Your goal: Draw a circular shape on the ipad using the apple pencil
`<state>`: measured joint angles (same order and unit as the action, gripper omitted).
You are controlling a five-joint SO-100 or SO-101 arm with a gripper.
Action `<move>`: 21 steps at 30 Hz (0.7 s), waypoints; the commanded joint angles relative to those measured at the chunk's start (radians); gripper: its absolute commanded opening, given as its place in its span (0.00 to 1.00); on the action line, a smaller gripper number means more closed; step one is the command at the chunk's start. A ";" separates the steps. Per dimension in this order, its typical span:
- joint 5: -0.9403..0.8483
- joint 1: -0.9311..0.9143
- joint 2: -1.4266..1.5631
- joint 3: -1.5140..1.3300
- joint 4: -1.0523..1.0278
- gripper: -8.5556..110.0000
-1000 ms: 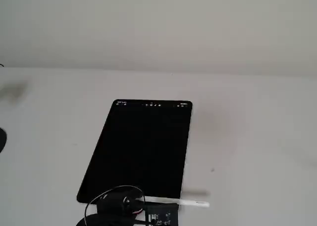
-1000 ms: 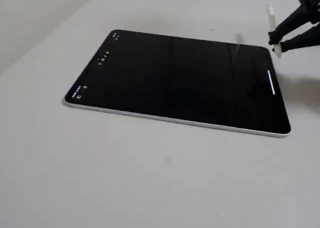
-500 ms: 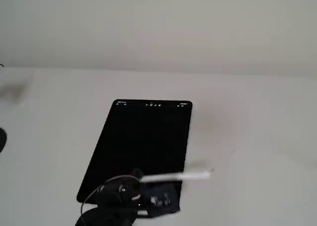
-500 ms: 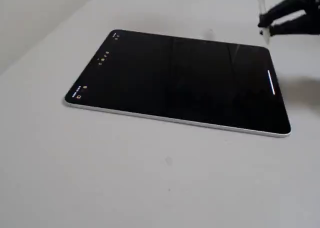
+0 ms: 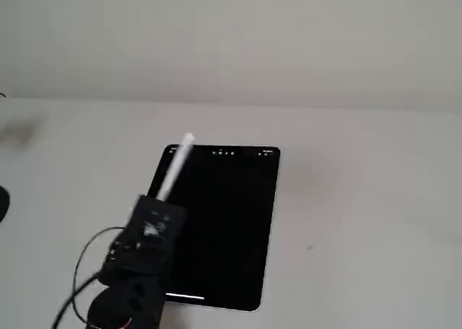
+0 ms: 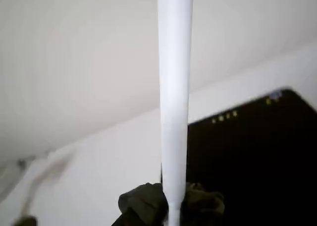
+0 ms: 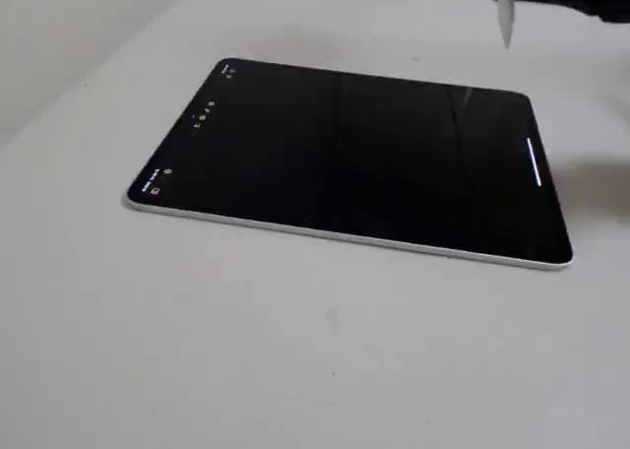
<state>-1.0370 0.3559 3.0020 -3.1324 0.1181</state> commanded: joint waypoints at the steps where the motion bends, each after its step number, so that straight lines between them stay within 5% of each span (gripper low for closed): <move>1: -0.135 -0.011 -0.983 0.192 0.923 0.07; 7: -0.273 -0.089 -1.782 0.601 1.425 0.07; 21: -0.313 -0.153 -1.988 0.836 1.331 0.07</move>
<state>-1.3376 0.2255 1.0078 -2.3562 1.4404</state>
